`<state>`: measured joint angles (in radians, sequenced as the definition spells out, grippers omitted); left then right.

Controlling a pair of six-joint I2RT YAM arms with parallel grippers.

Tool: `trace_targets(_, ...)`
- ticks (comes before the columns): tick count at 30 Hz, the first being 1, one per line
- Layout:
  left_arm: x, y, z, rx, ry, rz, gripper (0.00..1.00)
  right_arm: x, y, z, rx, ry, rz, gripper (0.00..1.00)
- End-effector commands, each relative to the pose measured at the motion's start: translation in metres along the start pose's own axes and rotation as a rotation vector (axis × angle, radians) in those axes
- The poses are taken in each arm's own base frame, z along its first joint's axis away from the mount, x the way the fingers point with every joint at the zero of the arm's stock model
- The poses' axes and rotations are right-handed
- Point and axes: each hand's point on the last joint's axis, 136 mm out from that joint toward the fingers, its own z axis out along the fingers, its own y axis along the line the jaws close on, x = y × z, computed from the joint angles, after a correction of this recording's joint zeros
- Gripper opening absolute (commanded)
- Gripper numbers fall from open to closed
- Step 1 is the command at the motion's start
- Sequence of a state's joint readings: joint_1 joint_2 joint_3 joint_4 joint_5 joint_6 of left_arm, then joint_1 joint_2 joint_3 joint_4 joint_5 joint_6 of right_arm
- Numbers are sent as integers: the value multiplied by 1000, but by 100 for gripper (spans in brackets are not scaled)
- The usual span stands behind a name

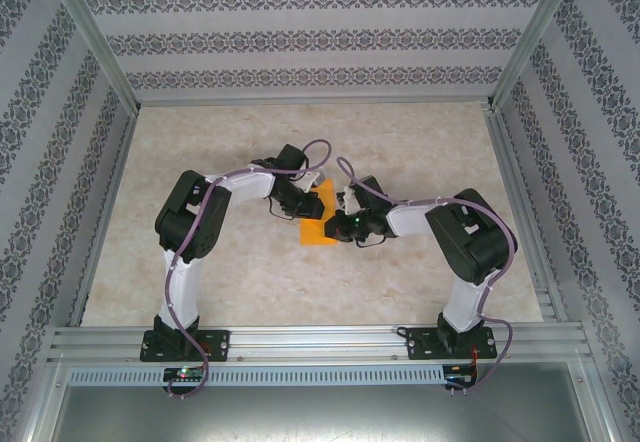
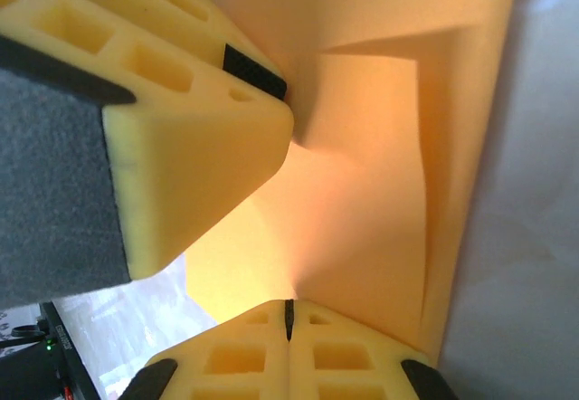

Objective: Fold a paper plane with a square sheet of paper (pick it up from the middle)

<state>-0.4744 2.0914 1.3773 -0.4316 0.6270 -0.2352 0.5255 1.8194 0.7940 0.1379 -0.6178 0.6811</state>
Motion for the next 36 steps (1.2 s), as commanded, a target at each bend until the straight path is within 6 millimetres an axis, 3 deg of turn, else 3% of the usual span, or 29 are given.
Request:
trace_targets(1, 4, 59, -8, -166, -14, -35, 23, 52, -58, -1, 169, 128, 135, 2)
trace_targets(10, 3, 74, -23, -211, -62, -19, 24, 60, -68, -4, 159, 129, 160, 2)
trace_targets(22, -7, 86, -48, -275, -121, 1, 26, 52, -58, -5, 124, 114, 154, 2)
trace_targets(29, -20, 55, -67, -182, -168, -9, 30, 31, -25, -8, 83, 84, 79, 4)
trace_targets(36, -19, 33, -84, -119, -186, -106, 37, 5, 7, -26, 79, 13, -20, 12)
